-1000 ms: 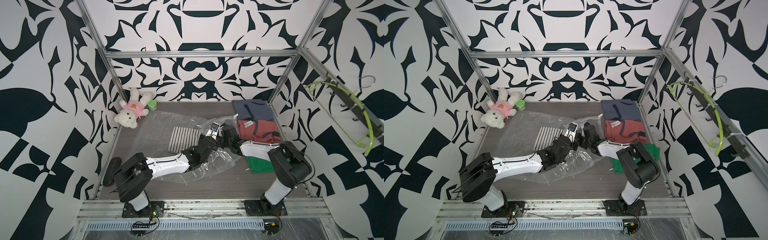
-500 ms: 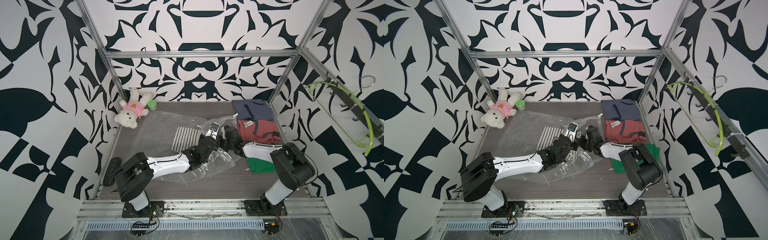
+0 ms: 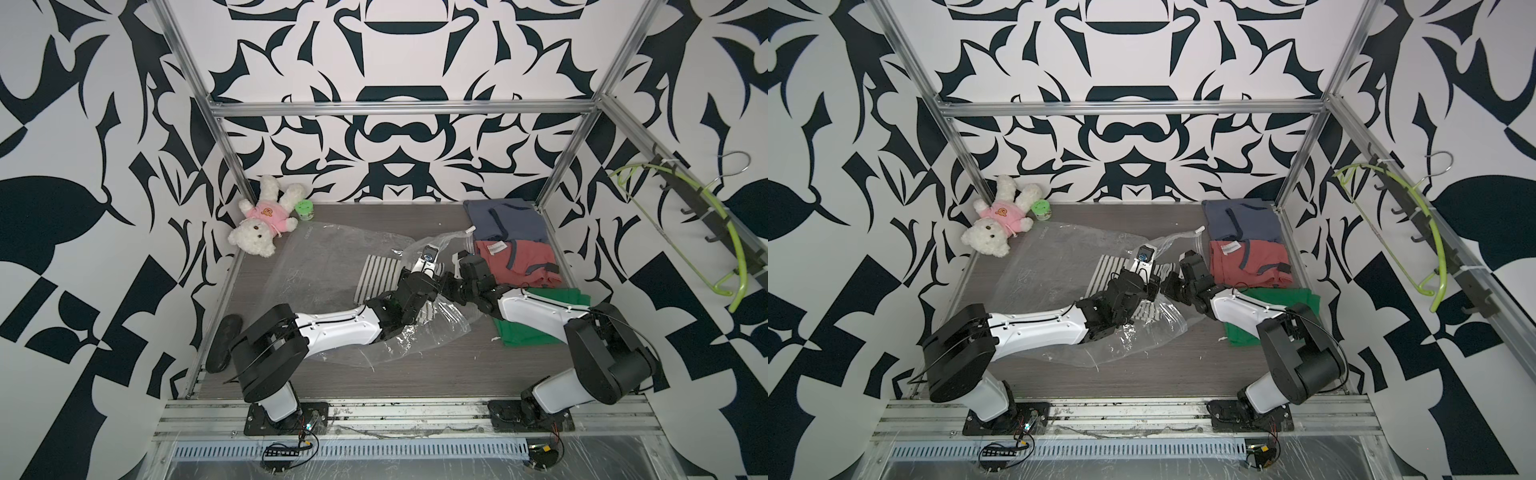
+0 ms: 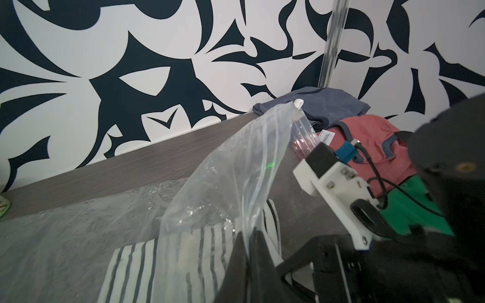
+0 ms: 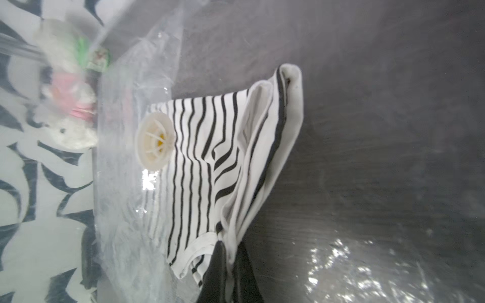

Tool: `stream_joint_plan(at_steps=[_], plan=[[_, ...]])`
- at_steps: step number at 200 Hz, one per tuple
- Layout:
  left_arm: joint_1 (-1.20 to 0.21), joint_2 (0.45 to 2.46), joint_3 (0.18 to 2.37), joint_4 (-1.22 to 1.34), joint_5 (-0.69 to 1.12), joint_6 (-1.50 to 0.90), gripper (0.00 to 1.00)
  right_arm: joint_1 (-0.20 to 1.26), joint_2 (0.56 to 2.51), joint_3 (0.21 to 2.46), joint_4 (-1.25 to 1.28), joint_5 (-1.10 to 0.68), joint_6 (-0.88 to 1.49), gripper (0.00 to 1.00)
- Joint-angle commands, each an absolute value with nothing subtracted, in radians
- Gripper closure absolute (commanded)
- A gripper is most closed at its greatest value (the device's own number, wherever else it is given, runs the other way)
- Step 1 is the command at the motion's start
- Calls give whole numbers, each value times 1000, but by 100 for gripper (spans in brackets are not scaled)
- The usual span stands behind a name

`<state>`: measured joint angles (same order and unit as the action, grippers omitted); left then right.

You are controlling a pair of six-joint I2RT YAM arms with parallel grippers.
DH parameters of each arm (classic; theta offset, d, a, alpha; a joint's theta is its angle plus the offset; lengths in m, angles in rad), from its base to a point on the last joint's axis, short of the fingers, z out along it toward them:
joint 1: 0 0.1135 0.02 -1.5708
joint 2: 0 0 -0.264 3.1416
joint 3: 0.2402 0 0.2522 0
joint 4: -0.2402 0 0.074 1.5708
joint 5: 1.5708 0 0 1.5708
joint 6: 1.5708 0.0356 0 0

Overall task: Take the tank top out of the vacuum bag
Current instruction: Take out the tank top from the vacuum bag.

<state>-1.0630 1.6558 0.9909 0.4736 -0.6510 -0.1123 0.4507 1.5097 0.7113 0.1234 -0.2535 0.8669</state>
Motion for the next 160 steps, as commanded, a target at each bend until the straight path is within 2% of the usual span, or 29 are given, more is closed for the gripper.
stream_joint_plan(at_steps=[1,99,160], plan=[[-1055,1672,1018,456,-661,-123,100,441,1504,692,134,-249,885,100],[-1055,1702,1023,443,-653,-110,100,377,1337,738,-19,-228,835,100],[-1060,1739,1046,395,-636,-98,100,303,1336,803,-69,-286,800,100]])
